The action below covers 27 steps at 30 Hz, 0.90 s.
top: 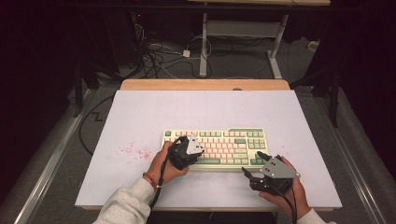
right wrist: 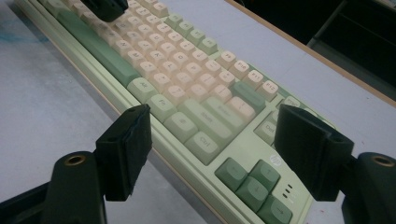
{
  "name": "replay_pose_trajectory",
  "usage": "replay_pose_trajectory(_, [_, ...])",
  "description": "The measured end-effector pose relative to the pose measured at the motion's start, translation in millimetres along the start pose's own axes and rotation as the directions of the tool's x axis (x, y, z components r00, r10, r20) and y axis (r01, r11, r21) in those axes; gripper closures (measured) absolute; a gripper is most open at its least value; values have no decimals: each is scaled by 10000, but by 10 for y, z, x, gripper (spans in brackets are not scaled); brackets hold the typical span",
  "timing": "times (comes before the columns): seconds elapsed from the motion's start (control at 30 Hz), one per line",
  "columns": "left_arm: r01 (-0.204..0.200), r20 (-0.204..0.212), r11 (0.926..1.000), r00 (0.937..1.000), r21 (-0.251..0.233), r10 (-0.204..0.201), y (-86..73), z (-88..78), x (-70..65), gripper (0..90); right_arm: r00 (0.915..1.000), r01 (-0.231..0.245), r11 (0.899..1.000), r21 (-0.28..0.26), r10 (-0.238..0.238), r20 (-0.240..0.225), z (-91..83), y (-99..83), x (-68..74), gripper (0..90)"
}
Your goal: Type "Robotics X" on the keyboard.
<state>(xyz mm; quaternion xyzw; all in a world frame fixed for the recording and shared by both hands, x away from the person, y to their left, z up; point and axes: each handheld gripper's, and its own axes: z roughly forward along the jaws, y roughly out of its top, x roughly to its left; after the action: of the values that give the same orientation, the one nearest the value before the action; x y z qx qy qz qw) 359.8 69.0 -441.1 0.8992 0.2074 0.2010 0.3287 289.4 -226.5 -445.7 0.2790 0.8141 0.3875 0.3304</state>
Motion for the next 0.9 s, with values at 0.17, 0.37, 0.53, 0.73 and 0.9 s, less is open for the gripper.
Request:
replay_pose_trajectory(0.17, [5,-270,9990,9996,-441,-17,-24,-91,25,655,10000,36,9999,153,-36,13,15,-5,1,280])
replay_pose_trajectory(0.37, [-28,-743,9969,9972,-784,-30,-68,-170,28,448,10000,44,9995,316,-46,59,29,-13,-12,287])
replay_pose_trajectory(0.53, [110,-1005,9933,9947,-1152,-227,-110,-245,31,282,9999,12,9990,440,-18,130,38,-16,-23,296])
replay_pose_trajectory(0.73, [129,-1680,9925,9852,-1214,-333,-210,-336,42,188,9999,-12,9988,485,6,121,40,-17,-38,297])
replay_pose_trajectory(0.9, [177,-1740,9897,9838,-1422,-425,-327,-440,59,165,9999,-90,9989,455,85,110,37,-15,-51,282])
